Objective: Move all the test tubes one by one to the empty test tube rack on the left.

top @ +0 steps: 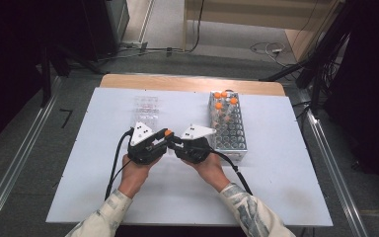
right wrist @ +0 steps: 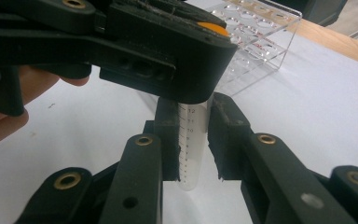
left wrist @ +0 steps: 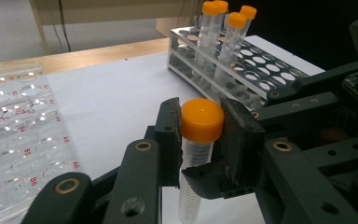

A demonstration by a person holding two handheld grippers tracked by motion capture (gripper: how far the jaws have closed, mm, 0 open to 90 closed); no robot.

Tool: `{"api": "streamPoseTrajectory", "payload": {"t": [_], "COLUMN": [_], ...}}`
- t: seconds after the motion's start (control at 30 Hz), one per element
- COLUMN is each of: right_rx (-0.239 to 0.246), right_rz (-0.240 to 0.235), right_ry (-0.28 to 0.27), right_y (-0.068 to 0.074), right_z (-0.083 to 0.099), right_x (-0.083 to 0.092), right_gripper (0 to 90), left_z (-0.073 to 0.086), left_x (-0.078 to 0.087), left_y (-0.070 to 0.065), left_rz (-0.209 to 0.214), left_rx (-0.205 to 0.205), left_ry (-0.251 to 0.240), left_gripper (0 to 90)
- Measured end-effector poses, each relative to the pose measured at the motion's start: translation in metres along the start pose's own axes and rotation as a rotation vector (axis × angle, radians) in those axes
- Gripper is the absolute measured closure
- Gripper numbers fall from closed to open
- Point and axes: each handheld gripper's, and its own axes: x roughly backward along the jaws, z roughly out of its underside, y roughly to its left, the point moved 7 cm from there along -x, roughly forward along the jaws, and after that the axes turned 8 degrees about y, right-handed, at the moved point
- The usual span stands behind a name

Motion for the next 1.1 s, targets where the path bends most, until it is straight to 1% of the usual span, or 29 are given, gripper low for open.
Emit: {"api": "streamPoseTrajectory", "payload": {"t": [0.03, 0.07, 0.1, 0.13, 0.17, 0.2, 0.23, 0.27, 0.3, 0.33, 0.37, 0.4, 0.43, 0.47, 0.57, 0.6, 0.67, 0.73, 0.77, 0.83, 0.93, 1.1], "right_rx": [-0.003, -0.01, -0.014, -0.021, -0.024, -0.03, -0.03, -0.043, -0.043, -0.058, -0.058, -0.067, -0.063, -0.063, -0.066, -0.079, -0.088, -0.104, -0.116, -0.144, -0.153, -0.176], "right_rz": [0.001, -0.007, -0.013, -0.017, -0.018, -0.019, -0.019, -0.022, -0.022, -0.022, -0.022, -0.025, -0.014, -0.014, 0.005, 0.015, 0.021, 0.043, 0.053, 0.058, 0.065, 0.075], "right_ry": [-0.001, -0.001, 0.0, 0.005, 0.008, 0.014, 0.014, 0.022, 0.022, 0.027, 0.027, 0.028, 0.023, 0.023, 0.011, 0.006, 0.004, 0.01, 0.018, 0.022, 0.014, 0.004], "right_y": [0.0, 0.0, 0.0, 0.0, -0.001, -0.001, -0.001, -0.003, -0.003, -0.005, -0.005, -0.005, -0.006, -0.006, -0.01, -0.013, -0.015, -0.019, -0.021, -0.025, -0.028, -0.035], "right_z": [0.0, 0.0, -0.001, 0.0, 0.0, 0.001, 0.001, 0.002, 0.002, 0.002, 0.002, 0.002, 0.001, 0.001, 0.0, 0.0, 0.0, 0.001, 0.002, 0.003, 0.003, 0.006], "right_x": [0.0, 0.0, 0.0, 0.0, 0.0, 0.001, 0.001, 0.003, 0.003, 0.005, 0.005, 0.007, 0.011, 0.011, 0.017, 0.022, 0.024, 0.027, 0.029, 0.034, 0.044, 0.058], "right_gripper": [67.7, 61.5, 57.0, 53.7, 49.8, 45.2, 45.2, 37.8, 37.8, 29.3, 29.3, 27.2, 23.7, 23.7, 20.6, 19.3, 19.2, 19.2, 19.2, 19.2, 19.2, 19.0], "left_z": [0.0, 0.0, -0.001, -0.004, -0.004, -0.008, -0.008, -0.011, -0.013, -0.016, -0.018, -0.021, -0.024, -0.026, -0.033, -0.034, -0.038, -0.04, -0.041, -0.045, -0.052, -0.065], "left_x": [0.0, 0.0, 0.0, 0.0, 0.0, -0.001, -0.001, -0.001, -0.001, -0.002, -0.004, -0.005, -0.006, -0.006, -0.008, -0.009, -0.01, -0.012, -0.012, -0.013, -0.013, -0.014], "left_y": [0.0, 0.001, 0.001, 0.004, 0.004, 0.008, 0.008, 0.01, 0.013, 0.016, 0.019, 0.023, 0.026, 0.029, 0.036, 0.039, 0.043, 0.046, 0.047, 0.048, 0.051, 0.057], "left_rz": [0.0, -0.002, -0.001, -0.008, -0.008, -0.011, -0.011, -0.013, -0.017, -0.018, -0.023, -0.029, -0.035, -0.035, -0.051, -0.055, -0.065, -0.069, -0.07, -0.078, -0.088, -0.106], "left_rx": [0.0, -0.005, -0.002, 0.001, 0.001, 0.011, 0.011, 0.018, 0.022, 0.033, 0.038, 0.041, 0.05, 0.059, 0.071, 0.074, 0.076, 0.082, 0.08, 0.074, 0.066, 0.075], "left_ry": [0.0, 0.001, 0.0, -0.002, -0.002, -0.01, -0.01, -0.012, -0.013, -0.013, -0.009, -0.007, -0.007, -0.008, -0.011, -0.011, -0.012, -0.005, -0.003, -0.003, -0.008, -0.019], "left_gripper": [70.3, 70.5, 70.5, 70.5, 70.5, 70.5, 70.5, 70.6, 70.6, 70.5, 70.5, 70.5, 70.5, 70.5, 70.5, 70.5, 70.5, 70.5, 70.5, 70.5, 70.5, 70.5]}}
